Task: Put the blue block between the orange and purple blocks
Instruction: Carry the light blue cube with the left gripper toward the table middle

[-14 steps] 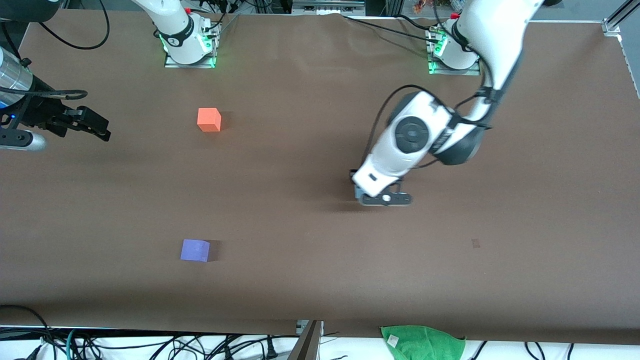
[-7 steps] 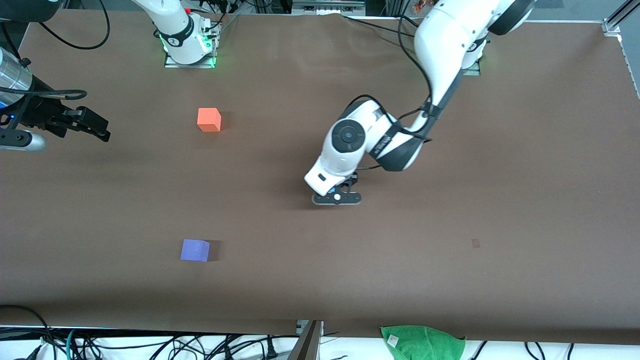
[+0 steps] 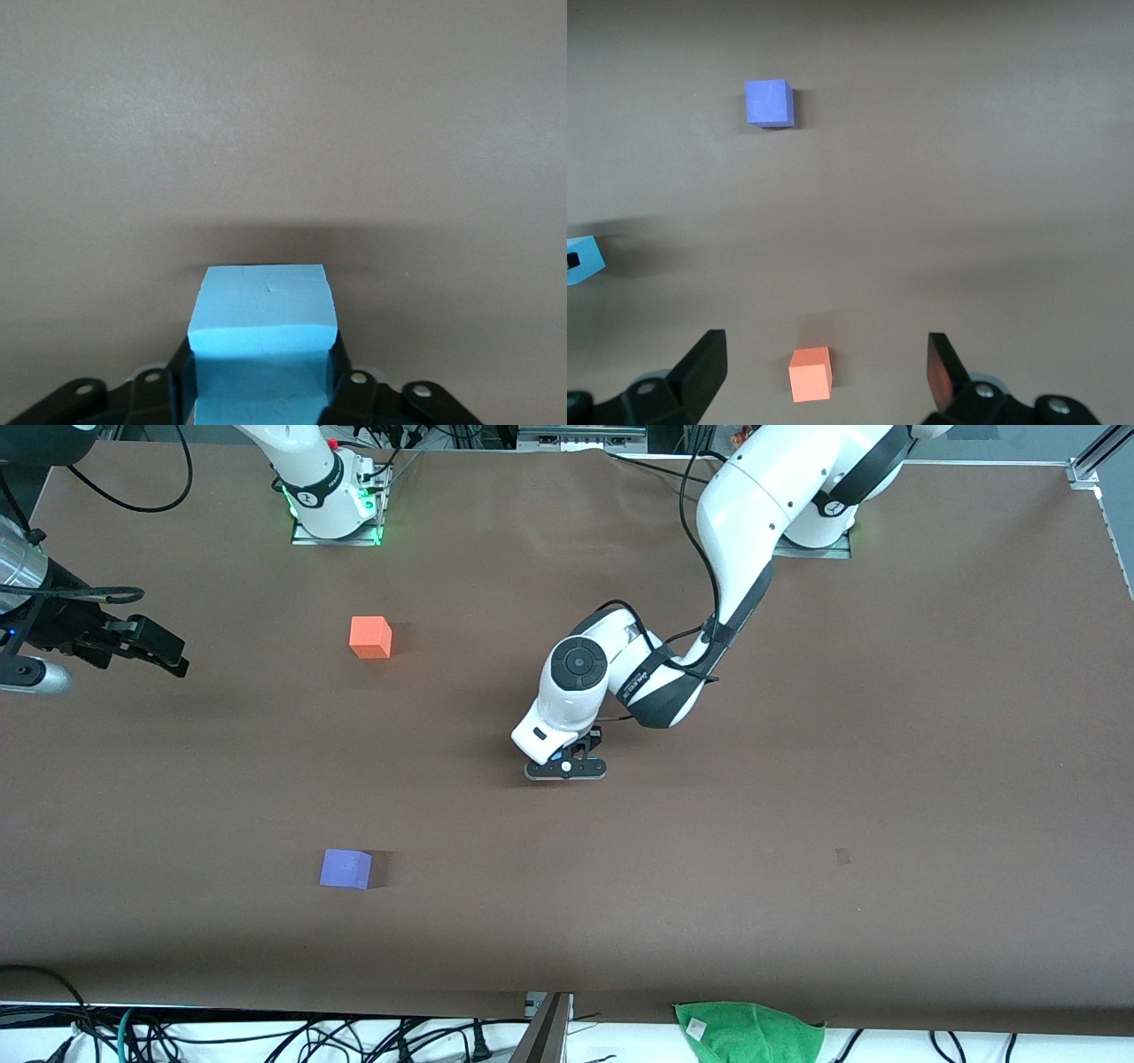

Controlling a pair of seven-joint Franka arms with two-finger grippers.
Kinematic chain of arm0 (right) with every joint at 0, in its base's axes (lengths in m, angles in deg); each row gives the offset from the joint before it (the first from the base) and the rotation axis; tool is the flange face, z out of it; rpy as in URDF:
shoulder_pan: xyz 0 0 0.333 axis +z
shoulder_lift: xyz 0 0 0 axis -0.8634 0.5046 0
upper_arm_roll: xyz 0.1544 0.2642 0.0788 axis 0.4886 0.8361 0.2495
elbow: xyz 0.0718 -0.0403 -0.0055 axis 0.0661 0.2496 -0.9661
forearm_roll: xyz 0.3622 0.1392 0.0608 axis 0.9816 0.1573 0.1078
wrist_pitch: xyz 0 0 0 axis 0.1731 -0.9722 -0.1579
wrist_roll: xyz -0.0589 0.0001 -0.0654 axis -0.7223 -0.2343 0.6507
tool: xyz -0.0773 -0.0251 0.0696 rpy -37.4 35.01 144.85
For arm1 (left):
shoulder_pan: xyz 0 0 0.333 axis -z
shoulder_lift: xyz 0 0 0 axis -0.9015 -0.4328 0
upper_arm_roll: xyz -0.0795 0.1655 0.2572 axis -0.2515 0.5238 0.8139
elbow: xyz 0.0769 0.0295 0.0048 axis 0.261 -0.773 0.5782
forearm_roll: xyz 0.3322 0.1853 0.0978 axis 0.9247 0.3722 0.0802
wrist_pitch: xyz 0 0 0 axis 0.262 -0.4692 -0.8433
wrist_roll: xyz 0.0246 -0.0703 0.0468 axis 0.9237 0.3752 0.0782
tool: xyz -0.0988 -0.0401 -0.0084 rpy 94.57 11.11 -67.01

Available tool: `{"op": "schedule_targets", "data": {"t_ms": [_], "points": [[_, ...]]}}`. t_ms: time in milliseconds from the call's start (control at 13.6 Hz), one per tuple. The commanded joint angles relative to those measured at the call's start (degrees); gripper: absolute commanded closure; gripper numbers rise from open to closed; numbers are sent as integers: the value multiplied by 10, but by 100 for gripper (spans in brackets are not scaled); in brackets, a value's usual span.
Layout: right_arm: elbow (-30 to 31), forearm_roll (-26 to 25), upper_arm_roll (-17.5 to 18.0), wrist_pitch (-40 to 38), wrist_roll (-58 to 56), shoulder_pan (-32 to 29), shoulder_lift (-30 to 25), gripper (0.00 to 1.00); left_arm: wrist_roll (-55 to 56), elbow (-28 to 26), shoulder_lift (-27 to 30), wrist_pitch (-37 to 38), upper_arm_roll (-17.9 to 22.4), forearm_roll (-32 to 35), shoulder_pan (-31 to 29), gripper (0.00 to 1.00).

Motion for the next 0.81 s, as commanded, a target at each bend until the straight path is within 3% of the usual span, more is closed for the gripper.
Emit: {"op": "schedule_targets", "data": {"t_ms": [0,367,733], "points": [[-5,4,2,-1,-2,-4,-3,0,23,32,-6,12,11,10,11,0],[-5,3,2,-1,-1,-5,-3,0,19,89,16,108,6,7,-22,0],[-5,4,2,-1,-1,-4,-3,0,0,89,75,176,1,8,-101,0]]}}
